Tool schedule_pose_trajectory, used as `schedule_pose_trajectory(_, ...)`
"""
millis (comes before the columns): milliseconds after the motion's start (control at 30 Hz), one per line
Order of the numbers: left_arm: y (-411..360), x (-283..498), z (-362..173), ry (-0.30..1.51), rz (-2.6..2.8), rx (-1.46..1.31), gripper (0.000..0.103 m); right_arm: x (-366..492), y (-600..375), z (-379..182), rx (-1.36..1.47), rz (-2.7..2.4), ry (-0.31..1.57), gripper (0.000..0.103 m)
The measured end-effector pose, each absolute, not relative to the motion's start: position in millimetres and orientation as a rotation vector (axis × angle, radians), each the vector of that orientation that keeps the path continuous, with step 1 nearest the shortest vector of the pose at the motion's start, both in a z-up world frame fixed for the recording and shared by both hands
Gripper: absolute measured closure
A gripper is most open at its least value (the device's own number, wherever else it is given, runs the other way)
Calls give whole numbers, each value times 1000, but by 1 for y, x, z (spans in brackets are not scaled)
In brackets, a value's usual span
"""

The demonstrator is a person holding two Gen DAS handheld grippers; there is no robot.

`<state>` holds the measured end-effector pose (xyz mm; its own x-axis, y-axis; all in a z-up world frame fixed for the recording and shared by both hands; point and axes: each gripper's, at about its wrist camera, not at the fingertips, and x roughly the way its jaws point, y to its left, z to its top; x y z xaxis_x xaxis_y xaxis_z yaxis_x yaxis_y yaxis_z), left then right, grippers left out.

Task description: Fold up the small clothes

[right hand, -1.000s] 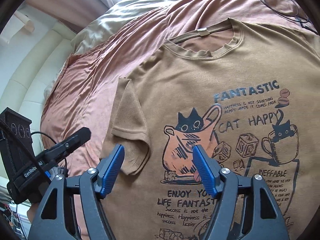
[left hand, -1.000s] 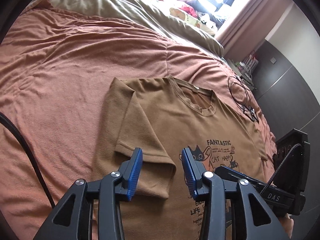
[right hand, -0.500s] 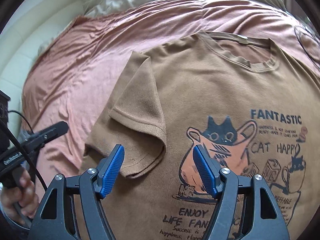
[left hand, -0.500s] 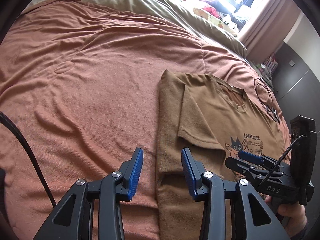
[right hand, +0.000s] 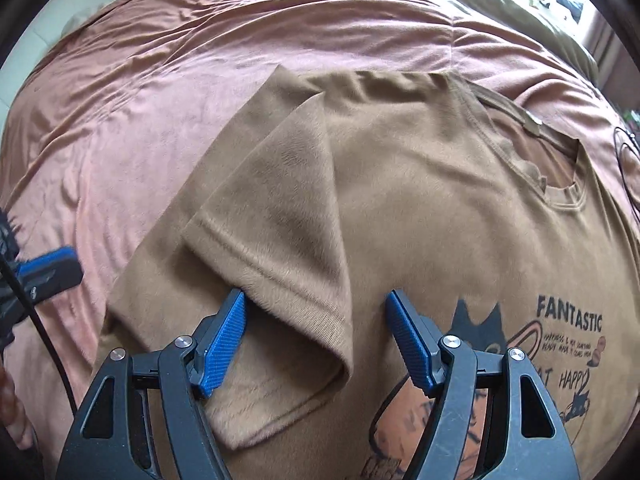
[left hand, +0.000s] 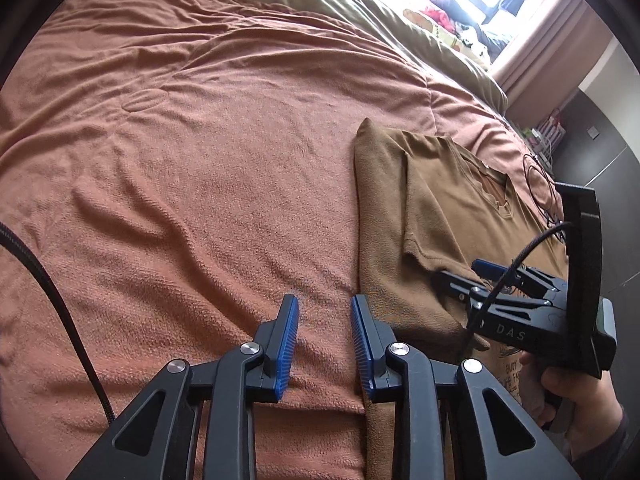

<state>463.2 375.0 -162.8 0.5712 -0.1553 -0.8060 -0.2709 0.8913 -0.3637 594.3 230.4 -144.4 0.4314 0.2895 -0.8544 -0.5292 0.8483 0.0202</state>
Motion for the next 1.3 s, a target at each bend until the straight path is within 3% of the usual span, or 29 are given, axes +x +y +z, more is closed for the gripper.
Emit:
schedule_pose_trajectory(533,363,474,-168,982,59,-460,74,645,146,-146,89,488,1002,35)
schedule_pose_trajectory(633,357,478,-171,993,45,-458,79,649,145,-151,116,523,1017,37)
schedule_pose_trajectory(833,349,482,-177,1007,28,-451,83,671,148,-164,176,543,1048,72)
schedule_pose_trajectory(933,347,481,-179,1016,27,-455,84,678,146,-166,180,539,1038,103)
schedule_pose_trajectory(1167,338,482,-182,1034,2,-437,84,670,150,-153,111,492,969,103)
schedule_pose_trajectory(1300,334,481,-183,1048,6,-424,84,666,149,-155,100,460,1037,99)
